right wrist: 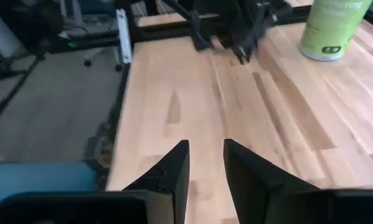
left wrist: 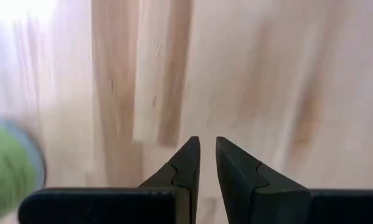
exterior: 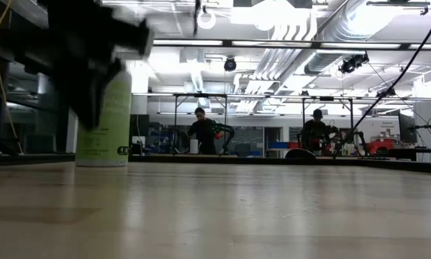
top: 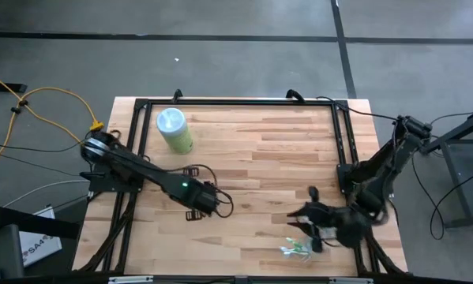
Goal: Pick & Place toothbrushing station
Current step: Return to Home Position
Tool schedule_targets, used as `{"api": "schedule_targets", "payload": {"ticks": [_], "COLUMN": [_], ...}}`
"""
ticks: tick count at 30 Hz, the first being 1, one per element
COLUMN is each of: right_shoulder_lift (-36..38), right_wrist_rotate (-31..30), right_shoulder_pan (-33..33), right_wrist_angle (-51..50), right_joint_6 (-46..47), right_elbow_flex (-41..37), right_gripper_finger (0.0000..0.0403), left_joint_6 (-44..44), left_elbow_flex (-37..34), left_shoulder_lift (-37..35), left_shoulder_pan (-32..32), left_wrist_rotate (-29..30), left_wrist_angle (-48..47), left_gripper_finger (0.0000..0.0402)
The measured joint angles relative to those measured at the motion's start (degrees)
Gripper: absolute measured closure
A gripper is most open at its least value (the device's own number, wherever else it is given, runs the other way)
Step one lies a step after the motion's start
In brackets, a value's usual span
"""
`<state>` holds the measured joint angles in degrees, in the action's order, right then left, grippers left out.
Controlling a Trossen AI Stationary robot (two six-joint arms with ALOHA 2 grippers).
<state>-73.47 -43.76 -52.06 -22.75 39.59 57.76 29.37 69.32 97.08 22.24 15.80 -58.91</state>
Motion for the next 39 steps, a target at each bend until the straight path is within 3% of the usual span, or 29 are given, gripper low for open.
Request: {"api": "schedule_targets", "payload": {"ticks": [9, 12, 19, 29, 33, 39], "right_shoulder_lift": [0.00, 0.00, 0.00, 0.92, 4.25, 12.77], "right_wrist_rotate": [24.90, 33.22, 45.85, 65.60, 70.32, 72.42], "right_shoulder_pan": [20.79, 27.60, 40.99, 56.08, 60.70, 63.18], "right_wrist_angle": [12.39, 13.58, 15.40, 13.41, 8.72, 10.42], "right_joint_6": [-23.03, -26.64, -32.46, -35.38, -36.07, -35.10], "right_elbow_flex": [0.00, 0.00, 0.00, 0.00, -0.59, -9.20], "right_gripper_finger": [0.0312, 0.0312, 0.0312, 0.0312, 0.0312, 0.0312], "left_joint_6": [-15.74, -21.10, -28.38, -34.12, -33.43, -31.71], "left_elbow_flex": [0.00, 0.00, -0.02, -0.15, -3.43, -16.88], "left_shoulder_lift": [-13.70, -17.99, -25.92, -27.89, -29.76, -40.03], "left_shoulder_pan": [3.60, 3.89, -0.05, -9.07, -11.32, -13.30], "left_wrist_rotate": [0.38, 0.41, 0.25, -15.40, -15.72, -16.04], "left_wrist_angle": [13.92, 16.83, 19.00, 16.62, 16.62, 27.10], "left_gripper_finger": [0.0358, 0.0358, 0.0358, 0.0358, 0.0358, 0.0358]}}
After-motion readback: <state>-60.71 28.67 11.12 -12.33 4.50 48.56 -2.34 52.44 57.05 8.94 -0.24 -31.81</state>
